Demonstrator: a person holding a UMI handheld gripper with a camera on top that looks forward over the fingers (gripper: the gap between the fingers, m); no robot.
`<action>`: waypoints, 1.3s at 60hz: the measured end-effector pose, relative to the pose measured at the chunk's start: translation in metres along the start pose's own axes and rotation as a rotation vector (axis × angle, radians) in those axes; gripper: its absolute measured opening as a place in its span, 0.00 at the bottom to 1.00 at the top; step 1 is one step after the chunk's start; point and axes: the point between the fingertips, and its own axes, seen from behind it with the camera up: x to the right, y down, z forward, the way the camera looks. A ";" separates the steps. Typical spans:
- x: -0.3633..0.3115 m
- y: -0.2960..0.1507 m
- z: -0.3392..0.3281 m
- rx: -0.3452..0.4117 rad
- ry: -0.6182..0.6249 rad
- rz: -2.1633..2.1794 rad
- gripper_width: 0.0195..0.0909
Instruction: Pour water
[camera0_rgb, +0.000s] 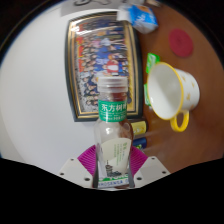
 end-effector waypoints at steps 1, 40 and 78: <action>-0.001 -0.002 -0.002 0.003 0.013 -0.058 0.30; 0.014 -0.253 -0.098 0.317 0.528 -1.517 0.30; 0.119 -0.276 -0.090 0.200 0.627 -1.499 0.48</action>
